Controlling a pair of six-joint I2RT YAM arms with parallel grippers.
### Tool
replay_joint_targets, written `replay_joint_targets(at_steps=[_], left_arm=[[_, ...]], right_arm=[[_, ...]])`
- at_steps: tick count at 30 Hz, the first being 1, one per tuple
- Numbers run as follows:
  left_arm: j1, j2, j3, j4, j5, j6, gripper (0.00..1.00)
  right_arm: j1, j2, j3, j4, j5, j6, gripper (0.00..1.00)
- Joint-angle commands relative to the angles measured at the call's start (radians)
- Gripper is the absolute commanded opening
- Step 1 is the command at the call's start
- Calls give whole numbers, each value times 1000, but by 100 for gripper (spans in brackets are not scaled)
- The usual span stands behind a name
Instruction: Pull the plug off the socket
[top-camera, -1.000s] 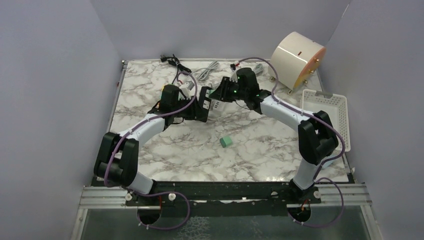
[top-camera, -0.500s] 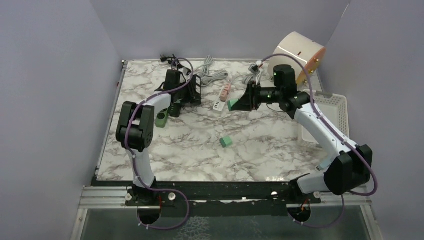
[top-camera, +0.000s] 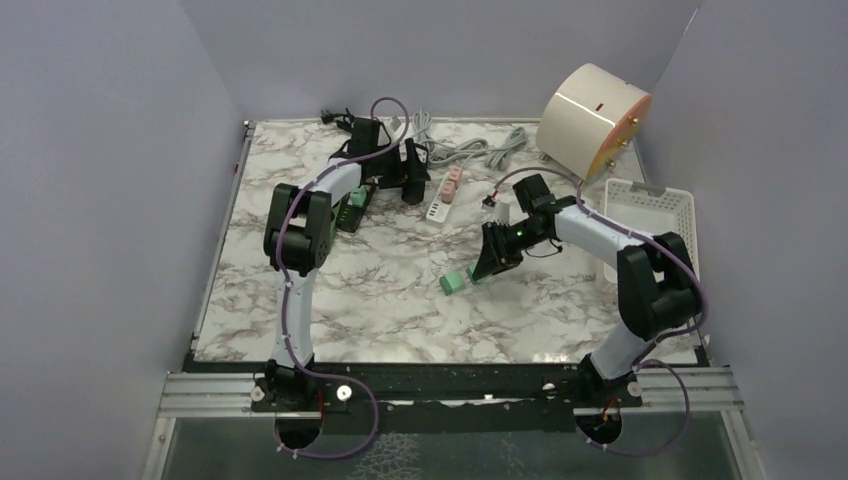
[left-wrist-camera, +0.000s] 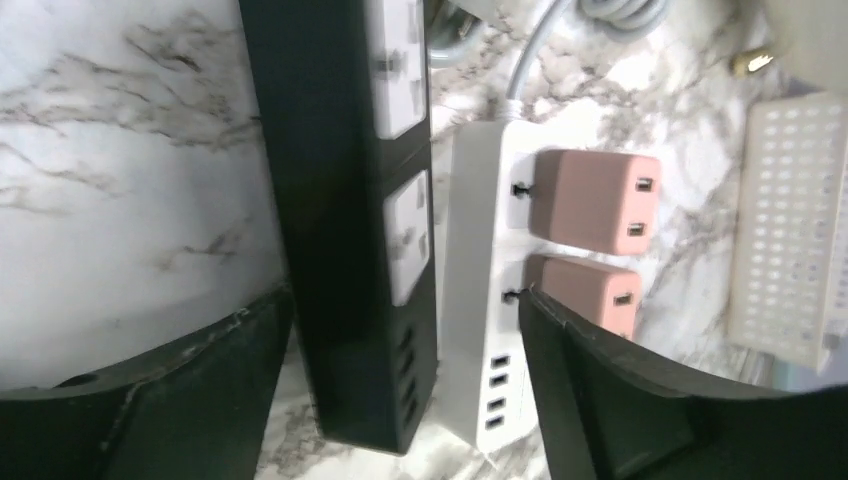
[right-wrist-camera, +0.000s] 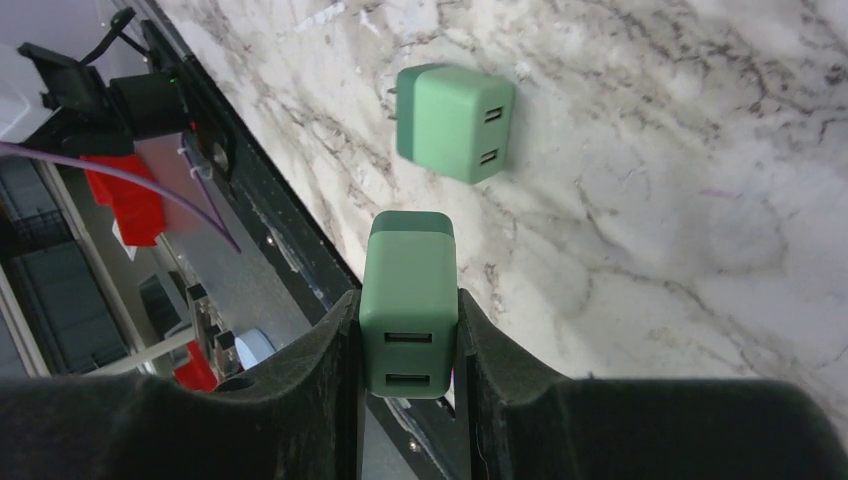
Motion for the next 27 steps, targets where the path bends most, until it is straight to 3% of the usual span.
replay_joint_targets(at_steps=[1, 5, 15, 20, 24, 27], left_arm=[[-3, -116, 13, -48, 60, 52, 98], [-10, -280, -131, -55, 69, 64, 99], [-87, -587, -547, -59, 116, 118, 99], [-148, -583, -674, -24, 36, 147, 98], [-166, -565, -685, 15, 28, 167, 98], [-183, -527, -671, 37, 36, 188, 97]], right_arm=[[7, 119, 62, -26, 5, -80, 21], [16, 210, 86, -76, 14, -140, 21], [92, 305, 88, -29, -16, -135, 39], [93, 357, 178, -39, 76, -123, 53], [93, 317, 241, -51, 184, -99, 73], [93, 252, 244, -54, 300, -75, 78]])
